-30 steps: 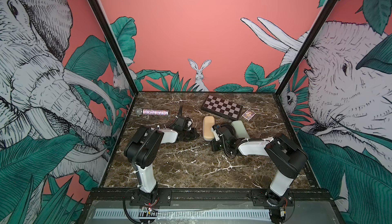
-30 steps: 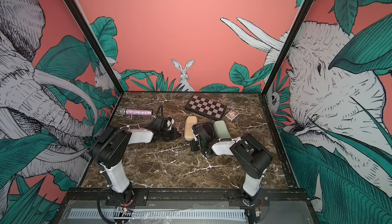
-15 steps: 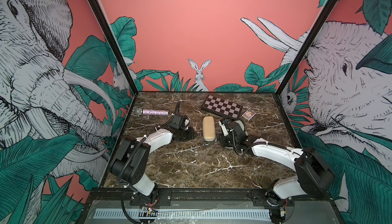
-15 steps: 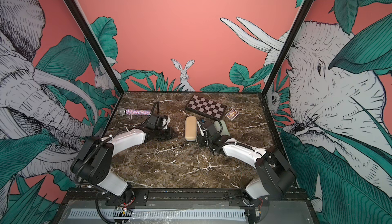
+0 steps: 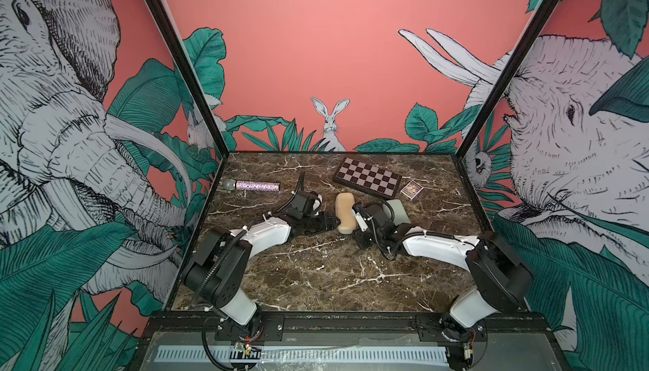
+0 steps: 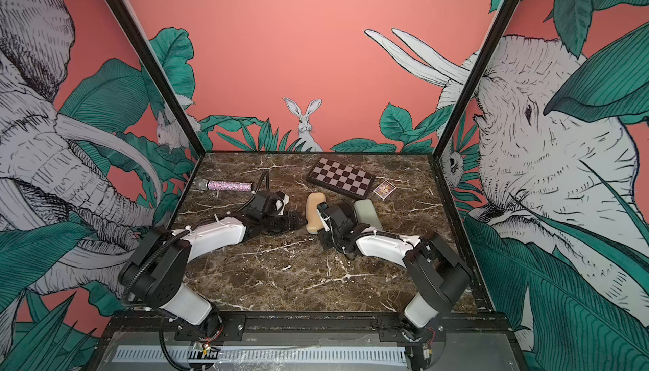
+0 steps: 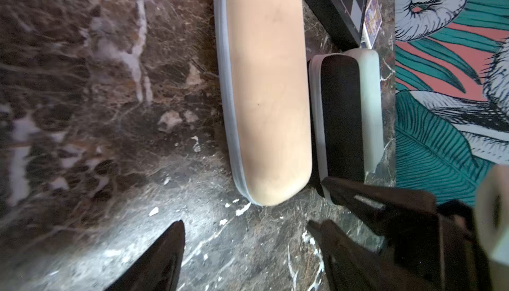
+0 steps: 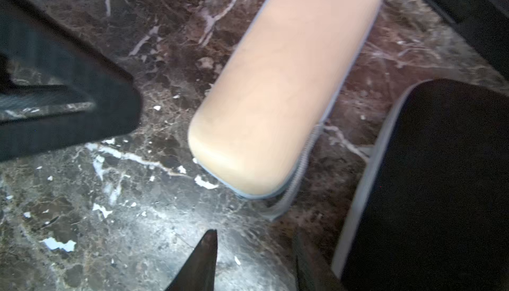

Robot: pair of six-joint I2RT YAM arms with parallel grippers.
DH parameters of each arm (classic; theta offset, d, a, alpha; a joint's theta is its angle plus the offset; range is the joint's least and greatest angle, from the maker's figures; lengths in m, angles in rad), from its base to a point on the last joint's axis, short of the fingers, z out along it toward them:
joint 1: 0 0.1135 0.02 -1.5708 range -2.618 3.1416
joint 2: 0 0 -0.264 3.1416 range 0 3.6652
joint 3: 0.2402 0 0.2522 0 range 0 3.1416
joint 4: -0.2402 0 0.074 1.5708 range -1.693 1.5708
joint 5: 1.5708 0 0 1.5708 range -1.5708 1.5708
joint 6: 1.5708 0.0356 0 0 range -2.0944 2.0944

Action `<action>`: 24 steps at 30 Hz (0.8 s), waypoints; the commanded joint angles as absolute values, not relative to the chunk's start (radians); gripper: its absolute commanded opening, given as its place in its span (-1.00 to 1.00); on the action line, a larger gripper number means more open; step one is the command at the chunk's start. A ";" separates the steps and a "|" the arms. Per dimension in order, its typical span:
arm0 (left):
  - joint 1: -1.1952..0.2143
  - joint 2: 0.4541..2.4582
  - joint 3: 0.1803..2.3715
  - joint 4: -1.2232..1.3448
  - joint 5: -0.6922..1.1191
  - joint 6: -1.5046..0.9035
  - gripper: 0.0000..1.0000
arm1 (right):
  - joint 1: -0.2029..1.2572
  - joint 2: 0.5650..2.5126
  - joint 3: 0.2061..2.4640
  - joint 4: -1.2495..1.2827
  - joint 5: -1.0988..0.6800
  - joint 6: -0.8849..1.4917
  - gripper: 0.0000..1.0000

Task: Put umbrellas into zippered umbrella sleeves
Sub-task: Pick up the umbrella sleeve at the center of the board.

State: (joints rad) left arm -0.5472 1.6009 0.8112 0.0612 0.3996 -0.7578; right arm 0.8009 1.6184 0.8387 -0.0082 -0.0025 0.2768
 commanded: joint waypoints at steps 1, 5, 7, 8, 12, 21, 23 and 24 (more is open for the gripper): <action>-0.545 1.672 0.785 0.228 0.407 -0.857 0.56 | 0.821 1.681 0.830 0.058 0.065 0.334 -0.11; -0.545 1.730 0.789 0.313 0.415 -0.906 0.48 | 0.821 1.719 0.818 0.130 0.107 0.368 -0.13; -0.544 1.747 0.787 0.315 0.420 -0.908 0.44 | 0.821 1.737 0.814 0.163 0.108 0.378 -0.14; -0.545 1.751 0.783 0.319 0.420 -0.906 0.43 | 0.824 1.746 0.813 0.168 0.113 0.383 -0.14; -0.545 1.767 0.772 0.319 0.417 -0.898 0.38 | 0.824 1.780 0.816 0.212 0.115 0.401 -0.19; -0.545 1.793 0.762 0.327 0.426 -0.889 0.33 | 0.828 1.821 0.839 0.246 0.150 0.436 -0.48; -0.545 1.795 0.759 0.331 0.432 -0.890 0.34 | 0.828 1.830 0.841 0.258 0.147 0.436 -0.70; -0.544 1.791 0.757 0.331 0.432 -0.891 0.37 | 0.828 1.829 0.839 0.265 0.147 0.435 -0.79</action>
State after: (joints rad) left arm -0.5461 1.7821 0.7834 0.3481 0.4221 -0.8833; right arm 0.8249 1.7988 0.8307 0.2371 0.1463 0.4183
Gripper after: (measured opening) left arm 0.677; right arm 0.137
